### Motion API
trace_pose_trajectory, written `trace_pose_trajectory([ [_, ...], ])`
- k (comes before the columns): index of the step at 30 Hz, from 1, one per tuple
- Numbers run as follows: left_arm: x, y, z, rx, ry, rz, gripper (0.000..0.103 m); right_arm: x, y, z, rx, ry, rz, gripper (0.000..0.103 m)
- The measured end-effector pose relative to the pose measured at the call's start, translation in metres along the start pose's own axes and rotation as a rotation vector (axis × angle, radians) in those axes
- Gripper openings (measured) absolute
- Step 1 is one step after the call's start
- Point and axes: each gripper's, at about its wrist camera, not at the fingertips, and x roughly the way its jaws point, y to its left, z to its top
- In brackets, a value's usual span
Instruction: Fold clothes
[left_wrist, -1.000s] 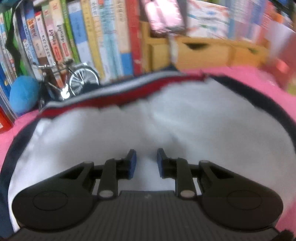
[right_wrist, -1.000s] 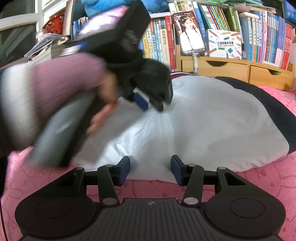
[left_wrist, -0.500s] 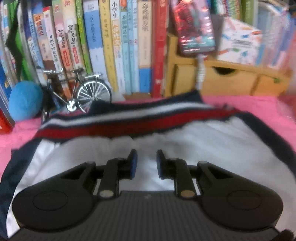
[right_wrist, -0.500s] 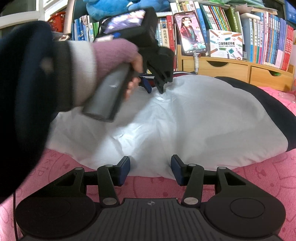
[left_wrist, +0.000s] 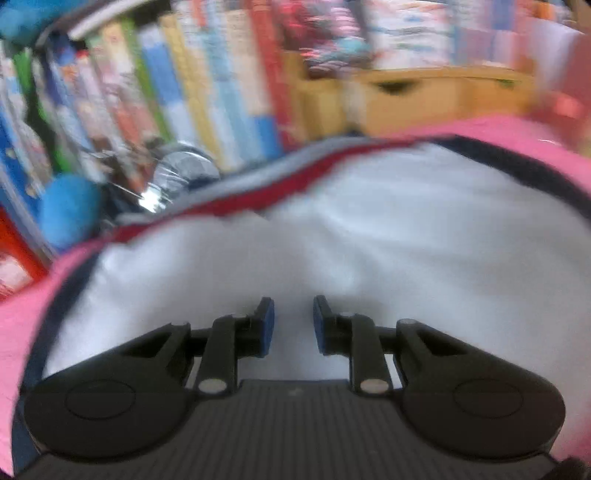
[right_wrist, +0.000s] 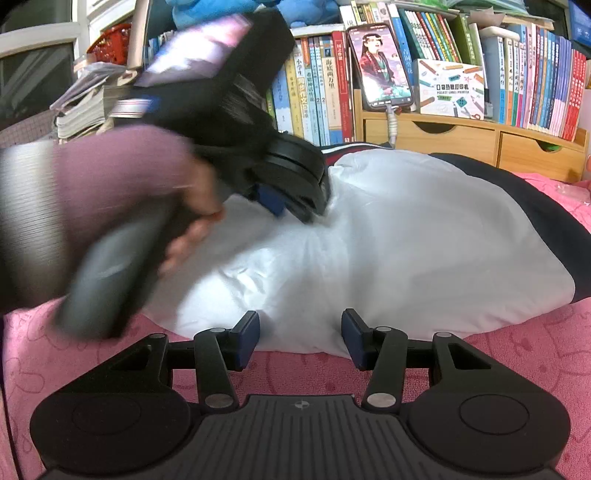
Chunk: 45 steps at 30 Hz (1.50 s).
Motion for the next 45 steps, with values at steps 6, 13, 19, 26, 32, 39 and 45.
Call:
trace_pose_trajectory([
  [6,-0.023,0.023,0.001,-0.124,-0.063,-0.076,0.034,0.0,-0.006,0.001,0.016,-0.003,0.018,0.052],
  [13,-0.103,-0.001,-0.076,0.256,-0.215,-0.094,0.053,-0.031,-0.04,0.0,-0.01,-0.068,0.184,0.068],
  [19,-0.141,-0.022,-0.143,0.635,-0.316,-0.061,0.06,-0.059,-0.04,-0.026,-0.654,-0.126,-0.008,0.076],
  [26,-0.138,-0.047,-0.173,0.863,-0.389,-0.03,0.054,-0.041,-0.018,-0.029,-0.819,-0.113,-0.043,0.074],
  [32,-0.142,-0.031,-0.137,0.665,-0.356,-0.142,0.029,-0.025,0.008,-0.029,-0.98,-0.181,-0.033,0.078],
  [39,-0.156,-0.019,-0.135,0.681,-0.379,-0.146,0.03,0.004,0.031,-0.027,-1.23,-0.261,-0.1,0.039],
  [45,-0.14,-0.048,-0.147,0.884,-0.411,-0.122,0.046,0.011,0.032,-0.032,-1.312,-0.287,-0.063,0.023],
])
